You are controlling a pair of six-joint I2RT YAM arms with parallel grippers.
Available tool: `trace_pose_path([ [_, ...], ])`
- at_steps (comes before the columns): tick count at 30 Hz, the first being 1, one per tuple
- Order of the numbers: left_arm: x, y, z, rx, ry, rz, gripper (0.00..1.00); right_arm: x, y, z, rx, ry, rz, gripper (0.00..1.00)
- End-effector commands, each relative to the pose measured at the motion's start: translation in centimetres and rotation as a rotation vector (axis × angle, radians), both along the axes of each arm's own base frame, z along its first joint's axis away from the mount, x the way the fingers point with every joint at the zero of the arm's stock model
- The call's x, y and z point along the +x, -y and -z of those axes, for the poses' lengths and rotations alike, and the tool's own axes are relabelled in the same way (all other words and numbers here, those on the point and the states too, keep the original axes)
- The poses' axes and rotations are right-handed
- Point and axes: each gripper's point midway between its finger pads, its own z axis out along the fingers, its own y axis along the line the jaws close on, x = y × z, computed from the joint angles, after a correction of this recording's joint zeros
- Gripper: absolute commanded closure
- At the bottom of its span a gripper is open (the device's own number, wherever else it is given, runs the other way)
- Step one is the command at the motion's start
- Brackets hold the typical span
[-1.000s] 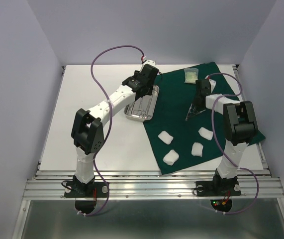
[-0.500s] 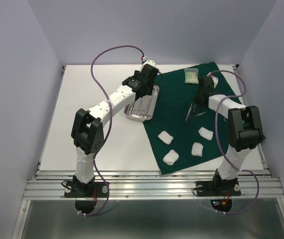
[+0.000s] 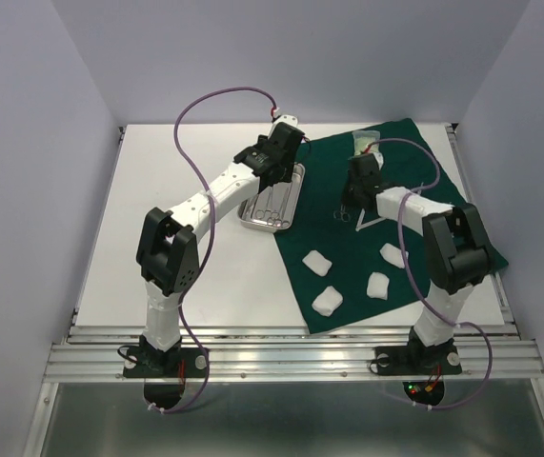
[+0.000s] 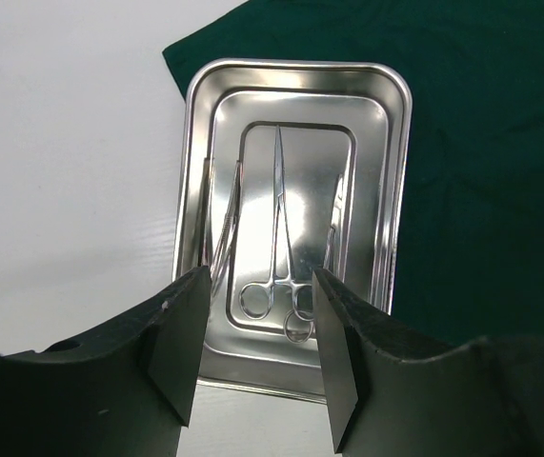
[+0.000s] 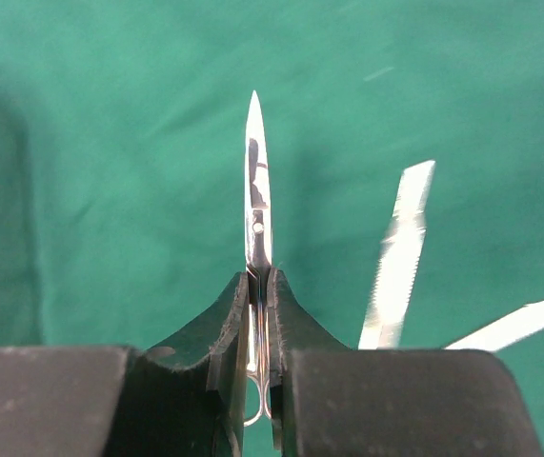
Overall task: Prepare the surgical pack
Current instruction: Place the medical item in the surgical kit.
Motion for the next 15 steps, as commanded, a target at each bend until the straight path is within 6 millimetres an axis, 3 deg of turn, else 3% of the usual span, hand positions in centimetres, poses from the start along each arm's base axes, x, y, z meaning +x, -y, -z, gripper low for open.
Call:
trace_pose_path([
  [1, -0.3, 0.0, -1.0, -0.024, 0.011, 0.000, 0.42, 0.7, -3.9, 0.2, 0.056, 0.024, -0.050, 0.99],
  [3, -0.4, 0.0, -0.9, -0.028, 0.008, -0.001, 0.42, 0.8, -4.7, 0.5, 0.070, 0.019, -0.063, 0.96],
  [4, -0.4, 0.0, -0.8, -0.025, 0.005, -0.001, 0.42, 0.8, -4.9, 0.6, 0.079, 0.015, -0.066, 0.88],
  [5, -0.5, 0.0, -0.6, -0.024, -0.001, -0.004, 0.42, 0.8, -5.0, 0.7, 0.080, 0.014, -0.067, 0.69],
  [6, -0.4, 0.0, -0.8, -0.026, -0.001, -0.007, 0.42, 0.8, -4.9, 0.7, 0.076, 0.013, -0.068, 0.61],
  [9, -0.6, 0.6, -0.2, -0.037, -0.035, 0.012, 0.42, 0.9, -3.8, -1.1, 0.043, 0.057, -0.032, 0.49],
  [12, -0.7, 2.0, -0.2, -0.076, -0.044, 0.045, 0.42, 0.3, -1.6, -3.6, -0.037, 0.116, 0.018, 0.42],
  [14, -0.9, 3.1, 0.2, -0.090, -0.056, 0.066, 0.42, 0.0, 1.0, -4.6, -0.064, 0.127, 0.068, 0.40],
  [15, -0.9, 4.0, -0.1, -0.110, -0.055, 0.081, 0.43, 0.0, 3.0, -6.0, -0.051, 0.153, 0.109, 0.39],
])
